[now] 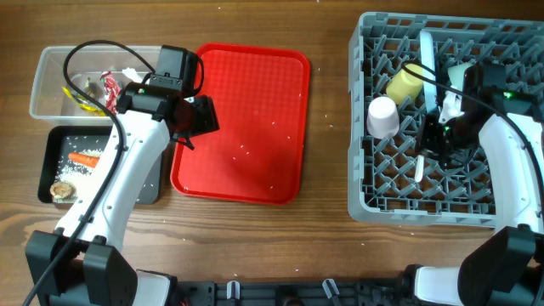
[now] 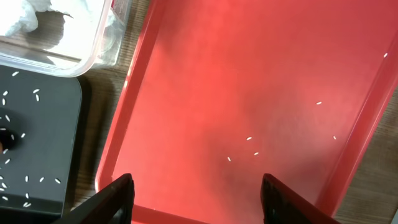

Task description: Sort waste into correct bins and load items into the dishwasher rack

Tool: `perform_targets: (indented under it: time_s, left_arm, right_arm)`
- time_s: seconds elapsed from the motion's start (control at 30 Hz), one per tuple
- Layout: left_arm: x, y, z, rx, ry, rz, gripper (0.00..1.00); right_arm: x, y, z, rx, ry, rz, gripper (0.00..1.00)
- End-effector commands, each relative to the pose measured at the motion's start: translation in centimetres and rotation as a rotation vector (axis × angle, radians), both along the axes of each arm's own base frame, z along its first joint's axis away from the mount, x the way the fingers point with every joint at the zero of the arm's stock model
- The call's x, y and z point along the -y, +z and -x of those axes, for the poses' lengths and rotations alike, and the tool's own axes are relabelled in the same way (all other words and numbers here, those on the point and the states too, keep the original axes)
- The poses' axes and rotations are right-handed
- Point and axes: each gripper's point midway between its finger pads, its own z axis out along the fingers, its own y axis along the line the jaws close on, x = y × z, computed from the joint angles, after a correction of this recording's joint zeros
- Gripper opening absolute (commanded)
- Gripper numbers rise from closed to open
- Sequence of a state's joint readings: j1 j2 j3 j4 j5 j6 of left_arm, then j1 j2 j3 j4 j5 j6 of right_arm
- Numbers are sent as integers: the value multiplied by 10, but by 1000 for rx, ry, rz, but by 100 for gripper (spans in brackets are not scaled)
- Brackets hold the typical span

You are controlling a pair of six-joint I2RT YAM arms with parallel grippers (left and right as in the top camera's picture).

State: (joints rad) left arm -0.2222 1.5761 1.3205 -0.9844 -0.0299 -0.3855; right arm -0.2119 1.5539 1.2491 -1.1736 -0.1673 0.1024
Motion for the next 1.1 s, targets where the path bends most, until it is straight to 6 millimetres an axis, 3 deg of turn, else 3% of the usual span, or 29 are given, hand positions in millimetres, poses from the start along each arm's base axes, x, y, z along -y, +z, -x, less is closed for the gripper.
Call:
perform_targets:
  time_s: [0.0, 0.27, 0.43, 0.7, 0.9, 1.0, 1.07]
  left_arm:
    - [-2, 7, -1, 24, -7, -11, 65]
    - [-2, 8, -2, 29, -7, -10, 66]
    - [-2, 8, -2, 28, -7, -10, 66]
    - [-2, 8, -1, 28, -7, -10, 65]
    - [-2, 8, -2, 32, -7, -10, 68]
    - [-1, 10, -8, 56, -6, -4, 72]
    - [1, 13, -14, 80, 16, 10, 76]
  right_arm:
    - [9, -5, -2, -5, 18, 59, 4]
    - [10, -5, -3, 6, 71, 69, 7]
    - [15, -6, 0, -12, 68, 98, 42]
    - [11, -4, -3, 3, 63, 76, 60]
    - [-18, 23, -22, 110, 96, -96, 74]
    - [-28, 41, -40, 199, 116, -153, 75]
    - [-52, 64, -54, 311, 214, -286, 72]
